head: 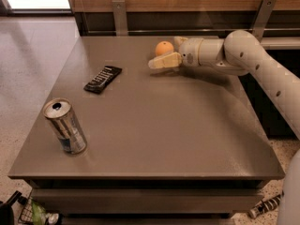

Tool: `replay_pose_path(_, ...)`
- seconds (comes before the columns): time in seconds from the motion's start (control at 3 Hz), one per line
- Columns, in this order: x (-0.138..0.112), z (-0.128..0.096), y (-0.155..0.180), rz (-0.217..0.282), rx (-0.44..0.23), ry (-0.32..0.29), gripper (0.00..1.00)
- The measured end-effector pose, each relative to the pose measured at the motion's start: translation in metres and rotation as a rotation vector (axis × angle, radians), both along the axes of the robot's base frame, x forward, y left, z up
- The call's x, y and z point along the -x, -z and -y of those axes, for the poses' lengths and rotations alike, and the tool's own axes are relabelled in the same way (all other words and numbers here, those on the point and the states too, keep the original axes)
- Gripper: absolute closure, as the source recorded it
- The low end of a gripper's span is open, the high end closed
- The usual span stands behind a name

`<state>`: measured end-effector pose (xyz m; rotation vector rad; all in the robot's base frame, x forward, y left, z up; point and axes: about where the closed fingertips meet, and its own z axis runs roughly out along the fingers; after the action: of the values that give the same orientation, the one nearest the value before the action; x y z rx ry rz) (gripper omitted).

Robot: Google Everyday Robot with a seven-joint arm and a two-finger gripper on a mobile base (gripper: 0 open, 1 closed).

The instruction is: Move orange near redbull can

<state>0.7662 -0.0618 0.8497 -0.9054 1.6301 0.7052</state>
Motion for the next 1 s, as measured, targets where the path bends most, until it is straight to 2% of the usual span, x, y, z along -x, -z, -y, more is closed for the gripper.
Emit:
replay_pose_path(0.33,0.0005,-0.0025,-0.0004,0.000,0.001,-0.004,0.24)
replay_pose_path(1.0,0.0007,-0.0108,0.0014,-0.003,-0.001,-0.016,0.87)
